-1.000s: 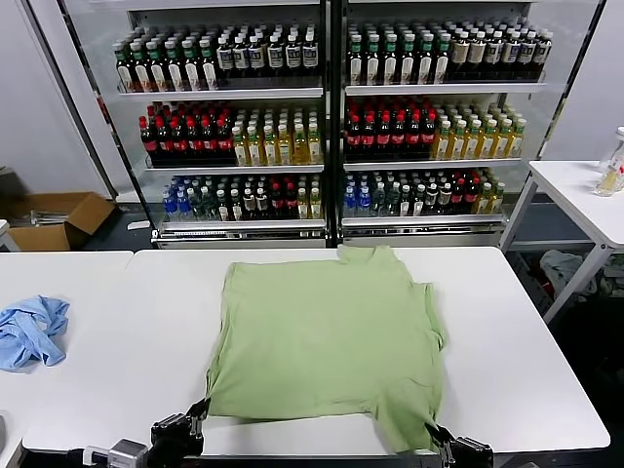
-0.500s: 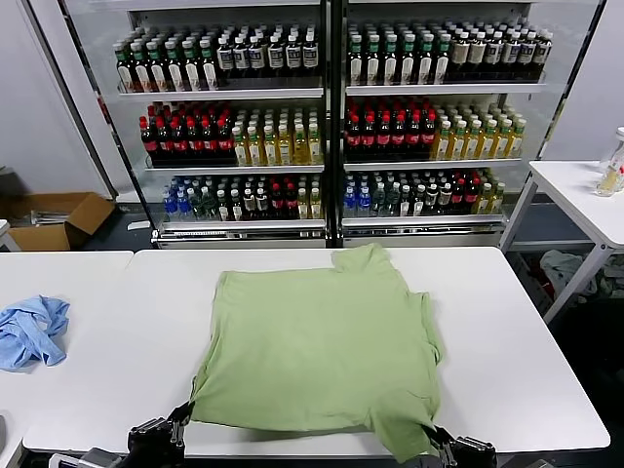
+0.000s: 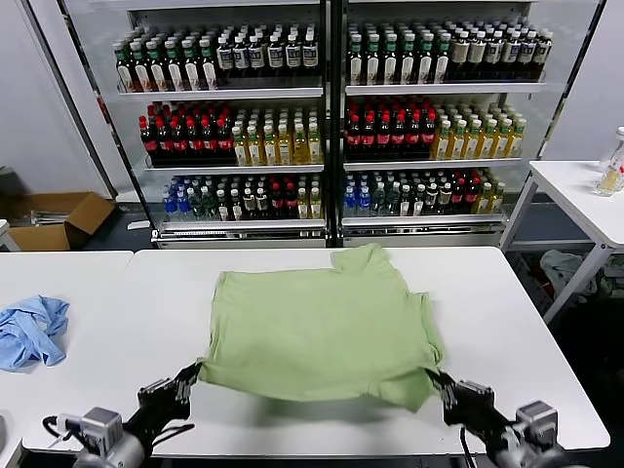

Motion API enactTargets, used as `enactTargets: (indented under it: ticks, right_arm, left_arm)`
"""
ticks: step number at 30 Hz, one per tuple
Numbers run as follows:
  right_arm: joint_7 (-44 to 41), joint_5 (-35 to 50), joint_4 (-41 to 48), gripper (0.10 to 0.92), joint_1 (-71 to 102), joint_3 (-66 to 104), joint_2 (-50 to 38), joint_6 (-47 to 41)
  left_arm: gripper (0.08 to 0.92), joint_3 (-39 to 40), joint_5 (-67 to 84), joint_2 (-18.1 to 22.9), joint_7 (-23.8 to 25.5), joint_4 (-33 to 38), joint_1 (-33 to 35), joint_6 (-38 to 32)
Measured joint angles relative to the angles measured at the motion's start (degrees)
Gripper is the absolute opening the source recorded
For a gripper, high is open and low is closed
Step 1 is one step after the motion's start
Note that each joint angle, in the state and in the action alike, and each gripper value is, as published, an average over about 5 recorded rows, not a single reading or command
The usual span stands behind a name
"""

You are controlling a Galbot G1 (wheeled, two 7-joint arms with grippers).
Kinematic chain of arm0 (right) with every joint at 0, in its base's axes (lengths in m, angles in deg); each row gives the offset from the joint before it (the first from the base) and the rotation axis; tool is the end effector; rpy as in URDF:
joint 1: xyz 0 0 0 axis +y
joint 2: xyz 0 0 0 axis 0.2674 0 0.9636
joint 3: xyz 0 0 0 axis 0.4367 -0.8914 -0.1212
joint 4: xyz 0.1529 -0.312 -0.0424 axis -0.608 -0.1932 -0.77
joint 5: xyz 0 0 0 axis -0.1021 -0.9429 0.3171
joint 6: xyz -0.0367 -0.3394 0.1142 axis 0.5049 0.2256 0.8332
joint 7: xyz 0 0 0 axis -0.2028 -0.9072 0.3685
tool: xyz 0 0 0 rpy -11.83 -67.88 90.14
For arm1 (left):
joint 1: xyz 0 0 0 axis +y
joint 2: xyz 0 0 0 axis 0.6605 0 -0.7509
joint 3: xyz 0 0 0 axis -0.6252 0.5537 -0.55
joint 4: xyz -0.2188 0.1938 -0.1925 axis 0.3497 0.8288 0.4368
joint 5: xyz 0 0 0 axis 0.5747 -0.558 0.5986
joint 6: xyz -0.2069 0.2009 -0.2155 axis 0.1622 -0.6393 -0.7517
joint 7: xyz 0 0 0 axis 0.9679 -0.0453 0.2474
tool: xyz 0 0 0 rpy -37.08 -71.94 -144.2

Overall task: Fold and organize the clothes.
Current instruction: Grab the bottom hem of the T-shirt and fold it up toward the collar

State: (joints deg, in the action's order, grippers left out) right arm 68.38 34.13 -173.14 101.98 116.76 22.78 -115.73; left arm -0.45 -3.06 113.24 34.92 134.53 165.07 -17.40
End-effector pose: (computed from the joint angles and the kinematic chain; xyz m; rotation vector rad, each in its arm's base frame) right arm 0.2001 -0.0749 -0.1913 0.4080 -2.6639 0.0683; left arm 0.1811 0.0875 -0.2190 -0.3009 -2.6777 -0.0487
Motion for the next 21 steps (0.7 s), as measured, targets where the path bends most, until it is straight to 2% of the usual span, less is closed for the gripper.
enactTargets:
  ticks: [21]
  right_arm:
    - [0.65,-5.18,14.05,0.108,-17.95,-12.43,4.04,-0.01]
  left_arm:
    - [0.081,6.43,0.60,1.01,4.73,-16.72,-16.31,-2.55]
